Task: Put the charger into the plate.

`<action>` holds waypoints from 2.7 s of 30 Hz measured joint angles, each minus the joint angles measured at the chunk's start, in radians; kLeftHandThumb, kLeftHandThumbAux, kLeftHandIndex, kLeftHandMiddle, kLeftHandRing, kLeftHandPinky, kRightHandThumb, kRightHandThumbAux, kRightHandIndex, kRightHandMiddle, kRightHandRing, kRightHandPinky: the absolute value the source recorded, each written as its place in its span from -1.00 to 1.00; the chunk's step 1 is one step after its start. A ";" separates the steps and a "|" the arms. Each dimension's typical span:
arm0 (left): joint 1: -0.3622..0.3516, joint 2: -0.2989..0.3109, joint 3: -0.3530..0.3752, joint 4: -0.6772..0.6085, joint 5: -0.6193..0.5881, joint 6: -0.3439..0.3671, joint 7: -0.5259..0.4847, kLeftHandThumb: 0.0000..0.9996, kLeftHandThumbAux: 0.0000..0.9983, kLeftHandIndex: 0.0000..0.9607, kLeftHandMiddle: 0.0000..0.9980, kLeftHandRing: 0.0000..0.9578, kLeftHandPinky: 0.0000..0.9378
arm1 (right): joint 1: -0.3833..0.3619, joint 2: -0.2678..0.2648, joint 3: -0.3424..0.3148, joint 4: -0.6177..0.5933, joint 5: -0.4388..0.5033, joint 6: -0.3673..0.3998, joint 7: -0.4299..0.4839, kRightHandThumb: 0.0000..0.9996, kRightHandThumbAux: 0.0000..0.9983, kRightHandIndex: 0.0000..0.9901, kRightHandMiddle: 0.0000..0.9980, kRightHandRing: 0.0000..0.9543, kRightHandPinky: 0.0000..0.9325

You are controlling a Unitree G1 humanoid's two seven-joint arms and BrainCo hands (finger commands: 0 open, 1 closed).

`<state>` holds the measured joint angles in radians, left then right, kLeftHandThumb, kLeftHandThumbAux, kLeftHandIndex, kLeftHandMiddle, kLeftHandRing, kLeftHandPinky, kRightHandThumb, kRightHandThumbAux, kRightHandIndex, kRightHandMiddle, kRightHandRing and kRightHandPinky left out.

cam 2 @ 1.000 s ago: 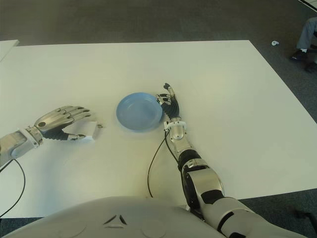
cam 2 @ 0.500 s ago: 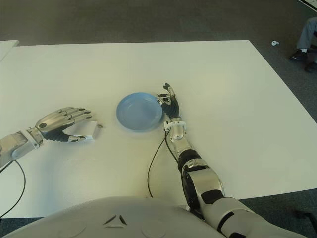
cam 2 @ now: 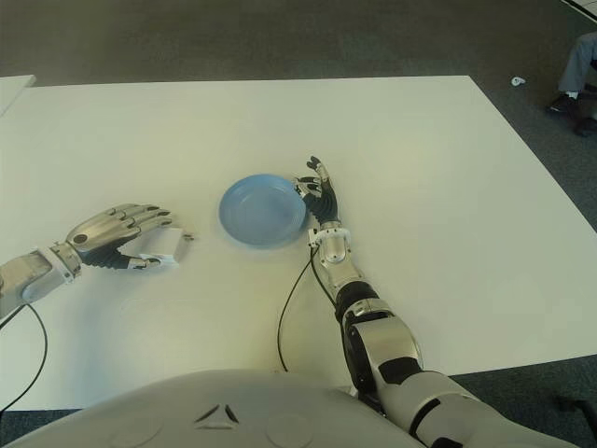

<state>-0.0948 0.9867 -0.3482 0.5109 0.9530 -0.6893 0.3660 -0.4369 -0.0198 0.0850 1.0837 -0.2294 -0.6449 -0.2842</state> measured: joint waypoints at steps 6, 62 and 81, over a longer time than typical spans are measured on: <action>0.001 0.000 -0.002 0.000 0.000 0.003 0.000 -0.16 -0.69 -1.00 -1.00 -1.00 -1.00 | 0.000 0.000 0.002 0.000 -0.001 0.000 -0.003 -1.00 0.09 -1.00 -0.69 -0.41 -0.44; -0.092 0.000 -0.096 0.072 0.072 0.061 -0.007 0.11 -0.63 -0.98 -0.90 -0.92 -0.81 | 0.011 0.002 0.012 -0.026 -0.002 0.013 -0.026 -1.00 0.12 -1.00 -0.66 -0.42 -0.51; -0.119 0.000 -0.119 0.091 0.087 0.068 0.006 0.08 -0.63 -0.99 -0.92 -0.94 -0.85 | 0.017 0.002 0.015 -0.036 -0.002 0.014 -0.026 -1.00 0.11 -1.00 -0.63 -0.41 -0.51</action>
<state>-0.2138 0.9863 -0.4676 0.6022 1.0402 -0.6210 0.3717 -0.4200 -0.0177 0.1004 1.0481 -0.2313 -0.6309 -0.3102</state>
